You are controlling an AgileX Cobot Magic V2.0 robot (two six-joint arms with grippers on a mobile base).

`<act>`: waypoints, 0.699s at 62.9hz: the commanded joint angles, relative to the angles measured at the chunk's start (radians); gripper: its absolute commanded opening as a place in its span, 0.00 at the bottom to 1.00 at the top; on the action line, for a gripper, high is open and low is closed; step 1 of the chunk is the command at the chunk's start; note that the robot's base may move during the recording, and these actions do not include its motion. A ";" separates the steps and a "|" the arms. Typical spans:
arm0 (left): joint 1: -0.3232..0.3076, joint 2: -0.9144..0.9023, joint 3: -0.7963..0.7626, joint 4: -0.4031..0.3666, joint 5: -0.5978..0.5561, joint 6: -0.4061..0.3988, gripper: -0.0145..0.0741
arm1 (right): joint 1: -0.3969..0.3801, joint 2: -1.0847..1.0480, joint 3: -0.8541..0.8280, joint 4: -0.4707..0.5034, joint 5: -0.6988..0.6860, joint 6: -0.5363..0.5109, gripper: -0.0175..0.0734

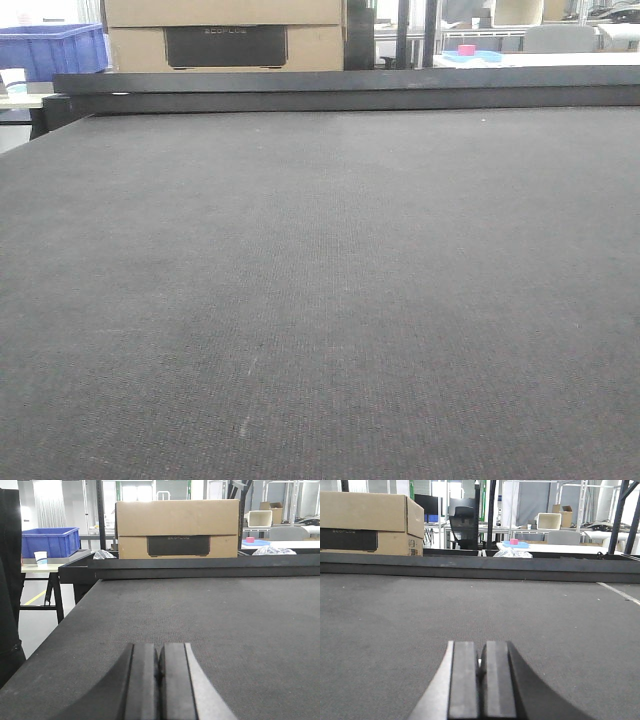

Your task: Place valve from conveyor to right shelf box

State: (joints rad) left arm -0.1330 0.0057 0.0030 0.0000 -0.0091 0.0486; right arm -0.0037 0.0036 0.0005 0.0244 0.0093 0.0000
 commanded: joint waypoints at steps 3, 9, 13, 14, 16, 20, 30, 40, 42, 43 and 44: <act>0.000 -0.006 -0.003 0.000 -0.017 -0.007 0.04 | 0.004 -0.004 -0.001 -0.010 -0.017 0.000 0.01; 0.000 -0.006 -0.003 0.000 -0.017 -0.007 0.04 | 0.004 -0.004 -0.001 -0.010 -0.017 0.000 0.01; 0.000 -0.006 -0.003 0.000 -0.017 -0.007 0.04 | 0.004 -0.004 -0.001 -0.010 -0.017 0.000 0.01; 0.000 -0.006 -0.003 0.000 -0.017 -0.007 0.04 | 0.004 -0.004 -0.001 -0.010 -0.017 0.000 0.01; 0.000 -0.006 -0.003 0.000 -0.017 -0.007 0.04 | 0.004 -0.004 -0.001 -0.010 -0.017 0.000 0.01; 0.000 -0.006 -0.003 0.000 -0.017 -0.007 0.04 | 0.004 -0.004 -0.001 -0.010 -0.017 0.000 0.01; 0.000 -0.006 -0.003 0.000 -0.017 -0.007 0.04 | 0.004 -0.004 -0.001 -0.010 -0.017 0.000 0.01; 0.000 -0.006 -0.003 0.000 -0.017 -0.007 0.04 | 0.004 -0.004 -0.001 -0.010 -0.017 0.000 0.01; 0.000 -0.006 -0.003 0.000 -0.017 -0.007 0.04 | 0.004 -0.004 -0.001 -0.010 -0.017 0.000 0.01; 0.000 -0.006 -0.003 0.000 -0.017 -0.007 0.04 | 0.004 -0.004 -0.001 -0.010 -0.017 0.000 0.01; 0.000 -0.006 -0.003 0.000 -0.017 -0.007 0.04 | 0.004 -0.004 -0.001 -0.010 -0.017 0.000 0.01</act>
State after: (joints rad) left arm -0.1330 0.0057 0.0030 0.0000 -0.0091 0.0486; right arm -0.0037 0.0036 0.0005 0.0244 0.0093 0.0000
